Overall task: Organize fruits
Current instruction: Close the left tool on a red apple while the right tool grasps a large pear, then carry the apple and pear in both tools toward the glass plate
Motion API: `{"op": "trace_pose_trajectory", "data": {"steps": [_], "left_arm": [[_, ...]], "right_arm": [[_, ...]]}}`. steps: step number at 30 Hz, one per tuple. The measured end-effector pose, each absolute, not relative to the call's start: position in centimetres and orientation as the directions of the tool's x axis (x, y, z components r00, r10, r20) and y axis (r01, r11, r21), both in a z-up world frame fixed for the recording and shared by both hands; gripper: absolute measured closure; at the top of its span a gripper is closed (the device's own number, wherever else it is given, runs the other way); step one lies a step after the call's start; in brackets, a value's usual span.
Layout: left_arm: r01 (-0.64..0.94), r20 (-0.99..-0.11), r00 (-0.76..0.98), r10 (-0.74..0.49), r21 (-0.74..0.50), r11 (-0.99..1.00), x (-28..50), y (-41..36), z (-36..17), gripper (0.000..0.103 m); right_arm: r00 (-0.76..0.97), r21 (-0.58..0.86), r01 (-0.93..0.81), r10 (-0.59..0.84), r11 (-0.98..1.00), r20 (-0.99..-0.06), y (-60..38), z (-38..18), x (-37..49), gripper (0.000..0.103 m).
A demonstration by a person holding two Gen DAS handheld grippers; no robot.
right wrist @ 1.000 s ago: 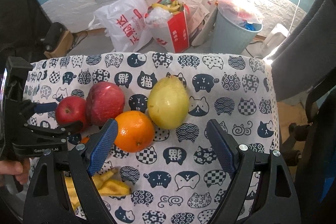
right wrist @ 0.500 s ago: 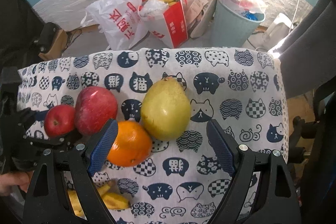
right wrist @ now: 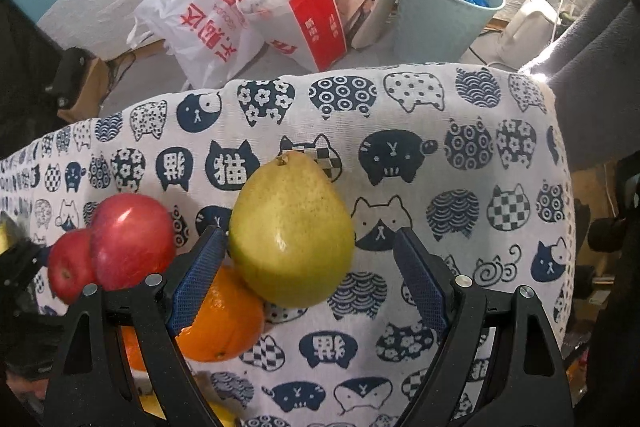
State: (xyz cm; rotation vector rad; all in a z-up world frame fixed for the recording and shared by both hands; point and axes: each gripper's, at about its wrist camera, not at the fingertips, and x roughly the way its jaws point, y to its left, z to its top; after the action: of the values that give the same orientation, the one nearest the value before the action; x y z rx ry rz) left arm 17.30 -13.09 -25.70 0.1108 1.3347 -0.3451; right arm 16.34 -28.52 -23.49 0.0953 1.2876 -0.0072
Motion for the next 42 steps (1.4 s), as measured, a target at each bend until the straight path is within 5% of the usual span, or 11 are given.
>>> {"op": "trace_pose_trajectory", "data": {"steps": [5, 8, 24, 42], "left_arm": [[0.286, -0.961, 0.195, -0.195, -0.134, 0.949, 17.2, -12.0, -25.1, 0.027], [0.282, -0.958, 0.203, -0.205, -0.143, 0.949, 17.0, -11.6, -24.5, 0.027], [0.270, -0.941, 0.258, -0.219, -0.147, 0.951, 15.6, -9.6, -21.3, 0.027], [0.274, -0.915, 0.327, -0.236, -0.147, 0.950, 11.5, -7.7, -16.8, 0.027]], "right_arm": [[0.274, 0.057, 0.048, 0.042, 0.997, -0.961, -28.2, -24.9, 16.9, 0.020], [0.276, 0.076, 0.027, 0.065, 0.997, -0.959, -27.7, -25.2, 17.0, 0.037], [0.342, 0.010, -0.006, 0.011, 1.000, -0.939, -26.0, -21.8, 14.8, 0.038], [0.471, 0.057, -0.113, 0.104, 0.992, -0.876, -21.4, -14.2, 11.1, 0.038]]}}
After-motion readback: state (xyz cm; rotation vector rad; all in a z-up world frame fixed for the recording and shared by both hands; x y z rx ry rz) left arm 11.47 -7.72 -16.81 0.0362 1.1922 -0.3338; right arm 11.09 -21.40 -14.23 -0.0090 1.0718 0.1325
